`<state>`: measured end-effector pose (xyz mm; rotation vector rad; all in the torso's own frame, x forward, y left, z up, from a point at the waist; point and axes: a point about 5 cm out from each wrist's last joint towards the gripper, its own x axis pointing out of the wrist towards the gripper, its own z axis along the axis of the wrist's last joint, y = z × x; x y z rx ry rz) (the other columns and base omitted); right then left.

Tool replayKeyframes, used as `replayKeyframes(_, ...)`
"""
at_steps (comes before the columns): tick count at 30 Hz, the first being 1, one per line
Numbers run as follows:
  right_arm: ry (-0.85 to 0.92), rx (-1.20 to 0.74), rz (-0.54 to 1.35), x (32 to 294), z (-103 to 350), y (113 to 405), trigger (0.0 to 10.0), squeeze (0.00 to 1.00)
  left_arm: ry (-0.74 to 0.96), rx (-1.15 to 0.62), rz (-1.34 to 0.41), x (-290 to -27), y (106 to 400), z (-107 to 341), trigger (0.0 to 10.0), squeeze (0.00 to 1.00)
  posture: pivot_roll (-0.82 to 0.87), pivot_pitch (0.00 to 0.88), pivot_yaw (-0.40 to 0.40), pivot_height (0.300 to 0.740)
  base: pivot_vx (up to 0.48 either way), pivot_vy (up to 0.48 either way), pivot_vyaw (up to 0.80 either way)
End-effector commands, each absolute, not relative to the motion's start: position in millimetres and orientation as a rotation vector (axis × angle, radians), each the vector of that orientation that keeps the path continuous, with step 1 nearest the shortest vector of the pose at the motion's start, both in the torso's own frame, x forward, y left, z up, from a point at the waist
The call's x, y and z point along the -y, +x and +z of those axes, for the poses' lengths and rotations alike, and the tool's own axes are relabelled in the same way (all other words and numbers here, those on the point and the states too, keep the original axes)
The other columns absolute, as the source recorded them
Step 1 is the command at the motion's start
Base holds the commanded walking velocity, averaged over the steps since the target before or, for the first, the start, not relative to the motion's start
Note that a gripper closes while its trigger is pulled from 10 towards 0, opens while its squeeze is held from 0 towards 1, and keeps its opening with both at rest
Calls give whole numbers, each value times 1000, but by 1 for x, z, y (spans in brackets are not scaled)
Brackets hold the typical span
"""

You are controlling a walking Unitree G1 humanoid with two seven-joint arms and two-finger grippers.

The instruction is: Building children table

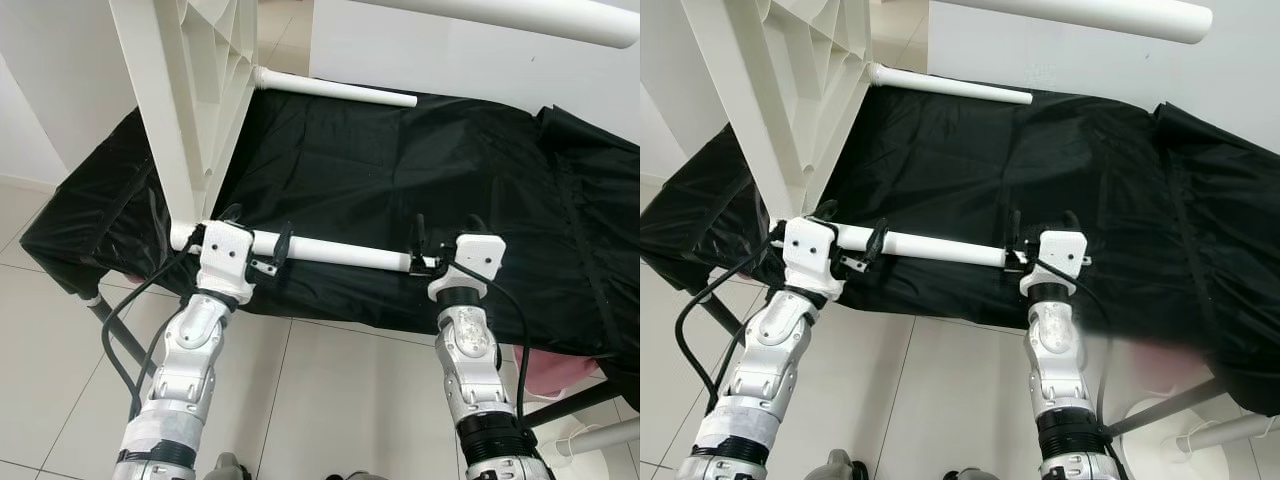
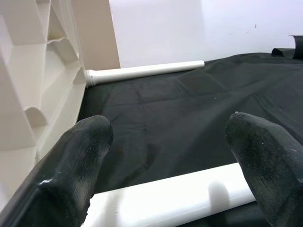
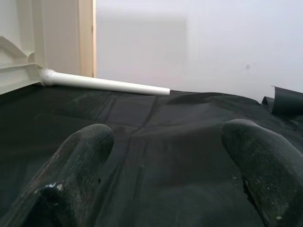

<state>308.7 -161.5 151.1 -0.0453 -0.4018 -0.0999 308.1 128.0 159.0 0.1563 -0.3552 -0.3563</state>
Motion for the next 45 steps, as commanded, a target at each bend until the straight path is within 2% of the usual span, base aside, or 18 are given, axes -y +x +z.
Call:
replayKeyframes(1, -53, 369, -84, 161, 143, 307, 10000, 0, 138, 361, -255, -134, 311, 158, 10000, 0, 19, 44, -54, 740, 0, 0, 0)
replayKeyframes(9, -107, 399, -69, 159, 149, 308, 10000, 0, 127, 369, -267, -132, 313, 161, 10000, 0, 15, 54, -57, 740, 0, 0, 0)
replayKeyframes(10, -196, 465, -41, 157, 162, 305, 10000, 0, 123, 351, -377, -124, 306, 157, 10000, 0, 15, 71, -60, 740, 0, 0, 0)
replayKeyframes(16, -346, 595, -34, 153, 184, 301, 10000, 0, 123, 316, -515, -118, 295, 148, 10000, 0, 10, 90, -49, 740, 0, 0, 0)
replayKeyframes(18, -421, 700, -37, 151, 203, 298, 10000, 0, 124, 279, -560, -119, 289, 141, 10000, 0, 10, 93, -47, 740, 0, 0, 0)
replayKeyframes(24, -545, 879, 57, 136, 234, 293, 10000, 0, 137, 254, -555, -127, 288, 139, 10000, 0, 17, 106, -37, 740, 0, 0, 0)
replayKeyframes(28, -588, 925, 87, 131, 241, 291, 10000, 0, 140, 255, -550, -128, 289, 140, 10000, 0, 18, 111, -33, 740, 0, 0, 0)
replayKeyframes(29, -662, 982, 137, 125, 247, 288, 10000, 0, 145, 256, -548, -129, 290, 141, 10000, 0, 19, 112, -32, 740, 0, 0, 0)
replayKeyframes(33, -753, 1075, 181, 117, 260, 284, 10000, 0, 151, 257, -545, -131, 292, 143, 10000, 0, 21, 115, -32, 740, 0, 0, 0)
replayKeyframes(40, -857, 1263, 127, 115, 298, 280, 10000, 0, 150, 257, -526, -135, 293, 145, 10000, 0, 20, 111, -44, 740, 0, 0, 0)
replayKeyframes(45, -934, 1329, 84, 116, 312, 285, 10000, 0, 149, 253, -521, -134, 293, 144, 10000, 0, 19, 107, -46, 740, 0, 0, 0)
